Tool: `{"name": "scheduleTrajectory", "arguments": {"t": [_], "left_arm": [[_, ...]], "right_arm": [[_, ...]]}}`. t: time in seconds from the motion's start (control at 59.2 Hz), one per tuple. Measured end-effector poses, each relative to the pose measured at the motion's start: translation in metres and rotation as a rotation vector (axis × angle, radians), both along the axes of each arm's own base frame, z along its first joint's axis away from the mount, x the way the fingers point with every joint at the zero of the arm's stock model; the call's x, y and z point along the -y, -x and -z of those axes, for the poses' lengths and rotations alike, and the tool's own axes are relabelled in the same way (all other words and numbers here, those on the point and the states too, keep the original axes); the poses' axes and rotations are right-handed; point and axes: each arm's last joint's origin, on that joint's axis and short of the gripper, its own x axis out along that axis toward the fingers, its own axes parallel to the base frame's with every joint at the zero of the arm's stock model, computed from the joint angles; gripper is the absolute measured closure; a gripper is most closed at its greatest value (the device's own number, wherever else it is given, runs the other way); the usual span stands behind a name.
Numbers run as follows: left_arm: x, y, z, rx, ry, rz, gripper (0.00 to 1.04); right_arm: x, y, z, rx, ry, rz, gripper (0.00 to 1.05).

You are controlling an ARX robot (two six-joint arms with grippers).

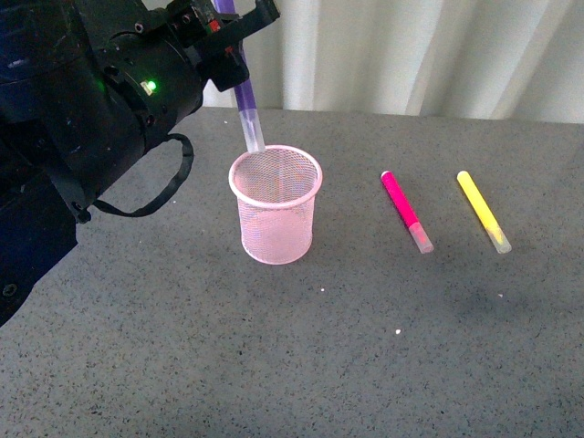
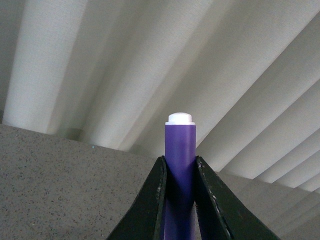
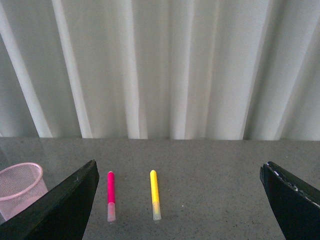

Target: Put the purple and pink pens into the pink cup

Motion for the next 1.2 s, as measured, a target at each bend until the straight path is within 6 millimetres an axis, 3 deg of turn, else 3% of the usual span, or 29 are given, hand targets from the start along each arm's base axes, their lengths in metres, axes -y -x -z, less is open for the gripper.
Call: {"name": "scheduleTrajectory", "arguments": {"t": [0.423,0.71,0.997,1.099,1.149,1.2], "left_arm": [[0.002,-0.005,0.028,-0.072,-0.008,-0.003,0.92],[0.013,-0.034,0.047,-0.067,0.036,-0.036,0.91],[0.010,-0.050,0.045,-0.038,0.065,-0.035,0.40],[-0.001,-0.051,0.040,-0.036,0.071,-0.028,0.15],[-0.005,-0.050,0.033,-0.025,0.073,-0.027,0.07],[-0.008,-0.049,0.027,-0.013,0.075,-0.027,0.05]], "right_arm": [[0.000,0.000,0.000,0.000,0.000,0.000,0.07],[0.000,0.000,0.000,0.000,0.000,0.000,0.07],[0.000,0.000,0.000,0.000,0.000,0.000,0.07],[0.000,0.000,0.000,0.000,0.000,0.000,0.07],[0.000,0.000,0.000,0.000,0.000,0.000,0.07],[0.000,0.000,0.000,0.000,0.000,0.000,0.07]]}}
